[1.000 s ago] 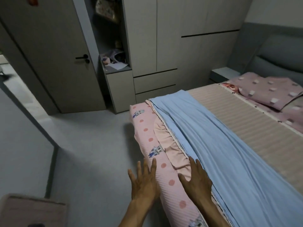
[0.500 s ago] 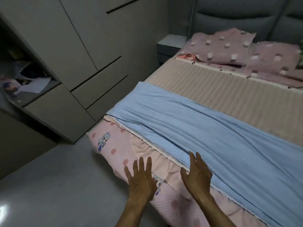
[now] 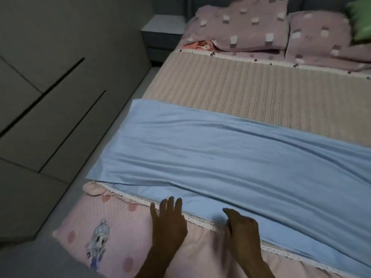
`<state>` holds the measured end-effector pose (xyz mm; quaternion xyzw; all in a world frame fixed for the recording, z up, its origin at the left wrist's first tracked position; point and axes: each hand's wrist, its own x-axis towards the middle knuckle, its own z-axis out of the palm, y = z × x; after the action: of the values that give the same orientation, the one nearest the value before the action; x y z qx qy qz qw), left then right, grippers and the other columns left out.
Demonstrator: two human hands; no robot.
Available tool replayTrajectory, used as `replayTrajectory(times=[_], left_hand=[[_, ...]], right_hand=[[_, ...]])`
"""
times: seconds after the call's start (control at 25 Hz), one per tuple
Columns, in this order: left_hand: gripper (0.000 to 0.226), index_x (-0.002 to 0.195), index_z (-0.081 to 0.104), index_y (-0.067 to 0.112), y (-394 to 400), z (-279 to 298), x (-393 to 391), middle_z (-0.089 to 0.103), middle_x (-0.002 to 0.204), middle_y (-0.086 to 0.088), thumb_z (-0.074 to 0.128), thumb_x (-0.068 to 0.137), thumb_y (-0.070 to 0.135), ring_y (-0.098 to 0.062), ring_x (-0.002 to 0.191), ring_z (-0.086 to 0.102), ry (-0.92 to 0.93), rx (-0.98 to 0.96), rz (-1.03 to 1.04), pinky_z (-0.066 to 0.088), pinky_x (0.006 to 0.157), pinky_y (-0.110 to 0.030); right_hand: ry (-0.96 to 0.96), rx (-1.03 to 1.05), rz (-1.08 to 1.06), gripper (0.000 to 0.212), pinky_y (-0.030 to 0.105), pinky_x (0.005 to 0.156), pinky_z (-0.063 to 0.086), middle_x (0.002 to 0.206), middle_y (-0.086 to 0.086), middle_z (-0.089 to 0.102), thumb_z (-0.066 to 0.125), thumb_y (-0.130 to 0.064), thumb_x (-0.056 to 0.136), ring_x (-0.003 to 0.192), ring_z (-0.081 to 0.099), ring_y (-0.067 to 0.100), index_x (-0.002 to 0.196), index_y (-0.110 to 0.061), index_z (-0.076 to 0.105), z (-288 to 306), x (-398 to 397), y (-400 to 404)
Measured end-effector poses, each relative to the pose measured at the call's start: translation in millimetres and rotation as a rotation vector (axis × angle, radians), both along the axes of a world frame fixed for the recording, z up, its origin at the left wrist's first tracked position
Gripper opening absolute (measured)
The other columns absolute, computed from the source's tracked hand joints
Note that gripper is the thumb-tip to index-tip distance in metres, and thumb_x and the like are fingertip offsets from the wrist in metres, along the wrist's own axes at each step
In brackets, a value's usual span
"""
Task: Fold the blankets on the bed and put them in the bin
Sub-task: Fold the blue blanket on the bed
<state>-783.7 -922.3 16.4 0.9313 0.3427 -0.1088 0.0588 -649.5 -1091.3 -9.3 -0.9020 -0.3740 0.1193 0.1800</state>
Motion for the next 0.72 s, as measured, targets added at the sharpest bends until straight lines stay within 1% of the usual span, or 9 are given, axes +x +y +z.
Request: replayTrajectory(times=[0.08, 0.16, 0.2, 0.28, 0.4, 0.48, 0.52, 0.6, 0.72], left_hand=[[0.054, 0.124, 0.063, 0.012, 58.2, -64.7, 14.6, 0.06, 0.129, -0.016, 0.055, 0.073, 0.026, -0.035, 0.115, 0.058, -0.073, 0.095, -0.112, 0.031, 0.101, -0.062], [0.063, 0.136, 0.053, 0.012, 103.7, -116.8, 22.7, 0.051, 0.139, -0.018, 0.058, 0.074, 0.02, -0.037, 0.124, 0.052, -0.084, 0.181, -0.189, 0.022, 0.108, -0.063], [0.065, 0.137, 0.052, 0.012, 121.7, -134.5, 26.9, 0.052, 0.138, -0.019, 0.063, 0.072, 0.016, -0.037, 0.122, 0.053, -0.101, 0.208, -0.229, 0.02, 0.109, -0.064], [0.058, 0.125, 0.059, 0.01, 146.7, -157.5, 40.3, 0.06, 0.122, -0.018, 0.07, 0.068, 0.008, -0.036, 0.101, 0.06, -0.132, 0.26, -0.322, 0.024, 0.108, -0.064], [0.037, 0.103, 0.064, 0.007, 180.6, -168.8, 51.0, 0.064, 0.093, -0.016, 0.069, 0.067, 0.0, -0.034, 0.071, 0.059, -0.152, 0.324, -0.408, 0.034, 0.105, -0.061], [0.029, 0.09, 0.066, 0.005, 203.1, -164.2, 43.9, 0.062, 0.076, -0.014, 0.066, 0.063, -0.006, -0.032, 0.059, 0.057, -0.153, 0.307, -0.381, 0.039, 0.101, -0.058], [0.027, 0.085, 0.066, 0.005, 209.5, -159.8, 37.2, 0.061, 0.069, -0.013, 0.064, 0.061, -0.008, -0.031, 0.055, 0.056, -0.157, 0.294, -0.378, 0.042, 0.098, -0.056], [0.025, 0.077, 0.064, 0.007, 212.7, -149.9, 20.4, 0.057, 0.062, -0.01, 0.06, 0.058, -0.009, -0.029, 0.052, 0.054, -0.159, 0.286, -0.389, 0.043, 0.095, -0.052], [0.023, 0.073, 0.059, 0.012, 203.8, -137.4, -12.2, 0.051, 0.062, -0.007, 0.056, 0.058, -0.004, -0.028, 0.052, 0.051, -0.175, 0.289, -0.381, 0.039, 0.095, -0.05]], right_hand=[[-0.077, -0.011, -0.034, 0.042, 0.047, 0.083, 0.049, 0.118, 0.007, 0.069, 0.045, -0.022, 0.079, 0.098, 0.069, 0.027, 0.116, -0.02, 0.065, -51.9, 14.5, 43.0], [-0.188, -0.11, -0.05, 0.051, 0.049, 0.091, 0.04, 0.136, 0.015, 0.057, 0.049, -0.024, 0.078, 0.116, 0.056, 0.035, 0.126, -0.015, 0.061, -95.2, 26.4, 68.5], [-0.236, -0.162, -0.036, 0.057, 0.051, 0.095, 0.035, 0.142, 0.018, 0.05, 0.054, -0.022, 0.075, 0.121, 0.05, 0.039, 0.131, -0.014, 0.057, -105.5, 31.4, 76.1], [-0.319, -0.265, -0.012, 0.065, 0.054, 0.097, 0.03, 0.142, 0.016, 0.046, 0.063, -0.02, 0.071, 0.119, 0.048, 0.04, 0.134, -0.013, 0.052, -120.1, 45.0, 85.7], [-0.385, -0.343, -0.062, 0.057, 0.053, 0.1, 0.029, 0.116, 0.007, 0.06, 0.072, -0.017, 0.061, 0.096, 0.057, 0.035, 0.116, -0.017, 0.058, -128.4, 67.0, 99.4], [-0.436, -0.302, -0.063, 0.034, 0.052, 0.101, 0.029, 0.093, 0.007, 0.066, 0.062, -0.019, 0.066, 0.08, 0.062, 0.035, 0.099, -0.016, 0.063, -123.7, 73.8, 103.0], [-0.44, -0.261, -0.07, 0.026, 0.05, 0.1, 0.029, 0.082, 0.008, 0.066, 0.051, -0.021, 0.07, 0.072, 0.063, 0.034, 0.091, -0.015, 0.064, -118.6, 76.2, 99.6], [-0.422, -0.209, -0.053, 0.03, 0.047, 0.097, 0.03, 0.065, 0.008, 0.063, 0.034, -0.021, 0.072, 0.06, 0.063, 0.032, 0.077, -0.012, 0.063, -107.9, 75.6, 86.9], [-0.426, -0.21, 0.006, 0.024, 0.045, 0.094, 0.033, 0.06, 0.007, 0.062, 0.038, -0.016, 0.072, 0.056, 0.064, 0.03, 0.073, -0.013, 0.061, -96.3, 56.2, 64.4]])
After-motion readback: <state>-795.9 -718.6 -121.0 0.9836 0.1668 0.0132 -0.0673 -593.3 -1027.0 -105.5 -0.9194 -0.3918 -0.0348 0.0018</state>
